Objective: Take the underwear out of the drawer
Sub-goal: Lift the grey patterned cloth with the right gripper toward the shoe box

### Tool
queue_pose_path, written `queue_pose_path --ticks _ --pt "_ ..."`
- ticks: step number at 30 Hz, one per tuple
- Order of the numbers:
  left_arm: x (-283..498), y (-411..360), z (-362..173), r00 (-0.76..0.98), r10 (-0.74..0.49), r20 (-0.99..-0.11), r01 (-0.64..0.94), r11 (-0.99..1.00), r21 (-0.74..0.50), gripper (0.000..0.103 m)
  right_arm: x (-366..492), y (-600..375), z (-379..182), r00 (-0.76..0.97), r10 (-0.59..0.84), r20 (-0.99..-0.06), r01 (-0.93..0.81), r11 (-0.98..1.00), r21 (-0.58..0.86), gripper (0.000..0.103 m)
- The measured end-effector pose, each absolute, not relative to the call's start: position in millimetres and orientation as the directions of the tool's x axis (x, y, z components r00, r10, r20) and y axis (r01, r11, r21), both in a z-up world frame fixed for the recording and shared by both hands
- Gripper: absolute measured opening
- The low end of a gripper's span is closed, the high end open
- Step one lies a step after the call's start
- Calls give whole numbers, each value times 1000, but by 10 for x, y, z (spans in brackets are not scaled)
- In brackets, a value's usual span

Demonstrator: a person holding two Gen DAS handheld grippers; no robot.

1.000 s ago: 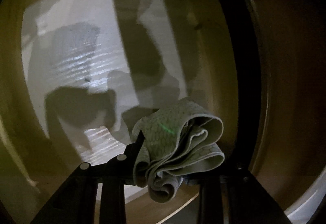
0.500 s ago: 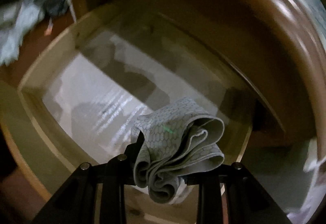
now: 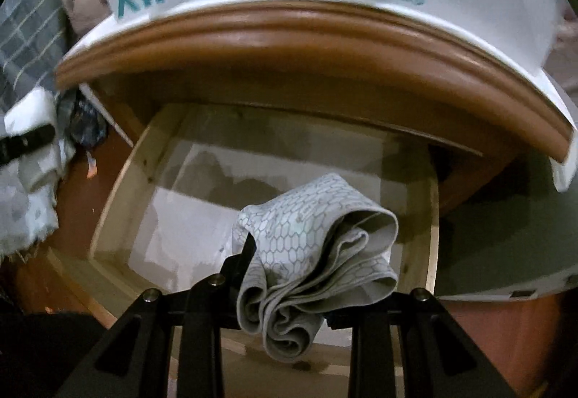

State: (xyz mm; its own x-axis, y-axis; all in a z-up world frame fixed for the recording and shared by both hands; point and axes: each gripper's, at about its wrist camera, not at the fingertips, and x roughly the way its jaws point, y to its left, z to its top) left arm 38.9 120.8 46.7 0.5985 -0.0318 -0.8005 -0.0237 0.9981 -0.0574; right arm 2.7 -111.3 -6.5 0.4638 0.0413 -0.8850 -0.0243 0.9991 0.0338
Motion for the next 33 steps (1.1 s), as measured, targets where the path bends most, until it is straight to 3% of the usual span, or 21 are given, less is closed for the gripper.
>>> queue_pose_path --ticks 33 --pt "346 1252 622 670 12 -742 -46 999 -25 40 -504 -1387 1084 599 -33 -800 64 998 7 28"
